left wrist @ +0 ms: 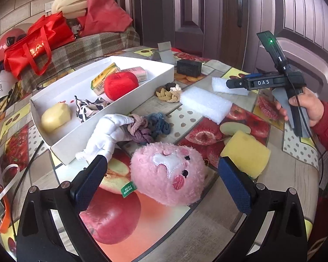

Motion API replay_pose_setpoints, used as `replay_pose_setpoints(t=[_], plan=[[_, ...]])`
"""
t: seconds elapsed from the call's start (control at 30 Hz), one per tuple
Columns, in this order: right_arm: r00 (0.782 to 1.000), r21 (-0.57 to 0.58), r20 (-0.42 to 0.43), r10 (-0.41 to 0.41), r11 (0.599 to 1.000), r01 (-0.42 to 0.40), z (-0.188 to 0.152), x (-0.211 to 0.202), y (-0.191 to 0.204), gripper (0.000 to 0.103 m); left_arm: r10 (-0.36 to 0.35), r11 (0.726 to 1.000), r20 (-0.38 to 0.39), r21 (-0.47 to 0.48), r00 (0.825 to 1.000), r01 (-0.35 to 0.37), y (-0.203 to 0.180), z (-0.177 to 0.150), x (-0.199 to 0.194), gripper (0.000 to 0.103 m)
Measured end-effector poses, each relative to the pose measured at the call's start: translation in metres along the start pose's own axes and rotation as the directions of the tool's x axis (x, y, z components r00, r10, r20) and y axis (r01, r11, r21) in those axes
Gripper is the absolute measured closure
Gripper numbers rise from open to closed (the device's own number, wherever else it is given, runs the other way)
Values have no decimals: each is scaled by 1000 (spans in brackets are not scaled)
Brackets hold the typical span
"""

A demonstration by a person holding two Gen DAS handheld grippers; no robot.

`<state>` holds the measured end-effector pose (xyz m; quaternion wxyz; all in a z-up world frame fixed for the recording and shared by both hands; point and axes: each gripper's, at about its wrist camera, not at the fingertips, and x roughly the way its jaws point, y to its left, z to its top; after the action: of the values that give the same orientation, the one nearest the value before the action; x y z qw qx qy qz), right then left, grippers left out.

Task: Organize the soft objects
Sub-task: 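Move left tool to pink plush ball while right tool approaches white foam block, then grasp the pink plush ball with left tool while right tool grasps the foam block, then carry the plush ball with left tool while right tool carries the foam block over the box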

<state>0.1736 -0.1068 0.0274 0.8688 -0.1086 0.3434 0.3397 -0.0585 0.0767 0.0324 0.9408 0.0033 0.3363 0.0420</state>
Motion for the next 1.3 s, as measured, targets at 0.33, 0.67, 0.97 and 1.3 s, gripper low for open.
replay_pose_setpoints(t=[0.33, 0.67, 0.97, 1.3], plan=[[998, -109, -60, 35, 993, -41, 13, 22, 1, 0, -56, 998, -103, 3, 993, 56, -2, 1, 21, 4], [990, -212, -120, 75, 972, -100, 10, 28, -2, 32, -52, 999, -158, -11, 986, 51, -1, 0, 31, 37], [997, -135, 47, 60, 989, -53, 5, -7, -3, 49, 83, 996, 68, -44, 994, -80, 7, -2, -14, 38], [940, -52, 336, -59, 995, 81, -1, -48, 16, 49, 367, 906, 226, -304, 902, -293, 44, -15, -57, 38]])
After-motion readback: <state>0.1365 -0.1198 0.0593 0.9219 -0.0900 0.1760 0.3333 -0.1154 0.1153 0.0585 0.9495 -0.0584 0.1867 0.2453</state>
